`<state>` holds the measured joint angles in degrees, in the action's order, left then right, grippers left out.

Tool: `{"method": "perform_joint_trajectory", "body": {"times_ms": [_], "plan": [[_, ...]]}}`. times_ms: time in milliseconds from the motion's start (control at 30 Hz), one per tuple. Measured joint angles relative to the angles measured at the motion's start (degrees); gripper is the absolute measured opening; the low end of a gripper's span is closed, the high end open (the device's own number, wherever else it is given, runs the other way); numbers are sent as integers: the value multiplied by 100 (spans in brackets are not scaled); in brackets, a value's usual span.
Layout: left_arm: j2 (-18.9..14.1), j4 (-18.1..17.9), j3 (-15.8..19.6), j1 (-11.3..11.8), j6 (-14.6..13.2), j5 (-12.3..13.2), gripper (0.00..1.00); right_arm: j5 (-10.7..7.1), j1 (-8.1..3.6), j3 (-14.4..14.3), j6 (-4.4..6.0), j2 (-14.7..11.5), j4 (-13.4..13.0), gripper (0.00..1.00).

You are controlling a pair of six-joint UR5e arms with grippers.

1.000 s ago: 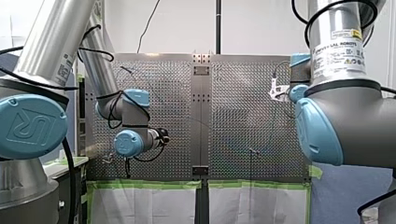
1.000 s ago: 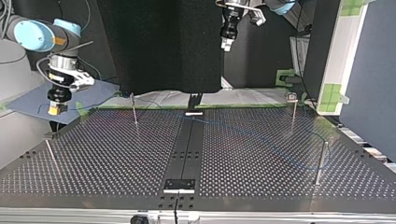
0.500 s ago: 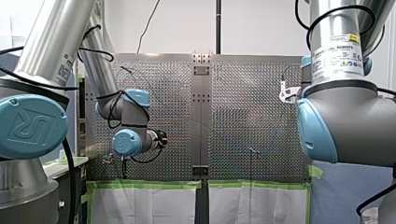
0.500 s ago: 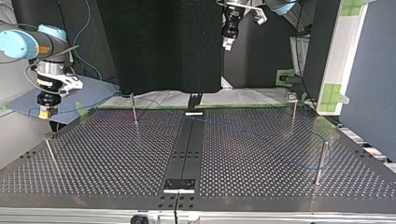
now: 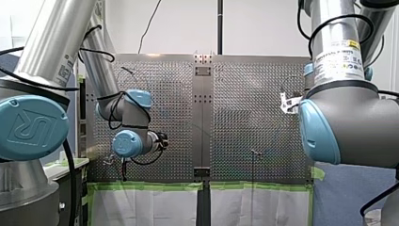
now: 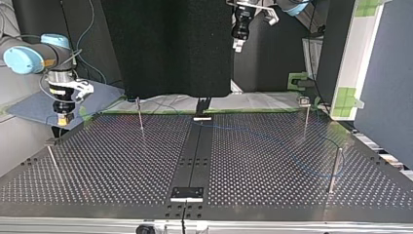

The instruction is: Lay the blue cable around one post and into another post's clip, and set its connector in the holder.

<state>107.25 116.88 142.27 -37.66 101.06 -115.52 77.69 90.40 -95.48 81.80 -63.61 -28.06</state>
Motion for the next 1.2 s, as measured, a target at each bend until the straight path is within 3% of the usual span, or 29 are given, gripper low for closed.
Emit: {"method": "perform_joint_trajectory", "body": {"times_ms": [167,333,733,967,1200], "plan": [[0,16,0,1,1,-4,100,-178,0,16,-102,20,264,0],[0,27,0,2,0,-8,100,-277,-17,30,-64,-73,417,0],[0,70,0,1,-23,-9,100,-323,-234,37,488,-288,139,0],[0,117,0,2,-51,-9,100,-532,-400,194,768,-296,119,0],[0,125,0,2,-58,-8,100,-743,-461,292,964,-298,45,0]]}}
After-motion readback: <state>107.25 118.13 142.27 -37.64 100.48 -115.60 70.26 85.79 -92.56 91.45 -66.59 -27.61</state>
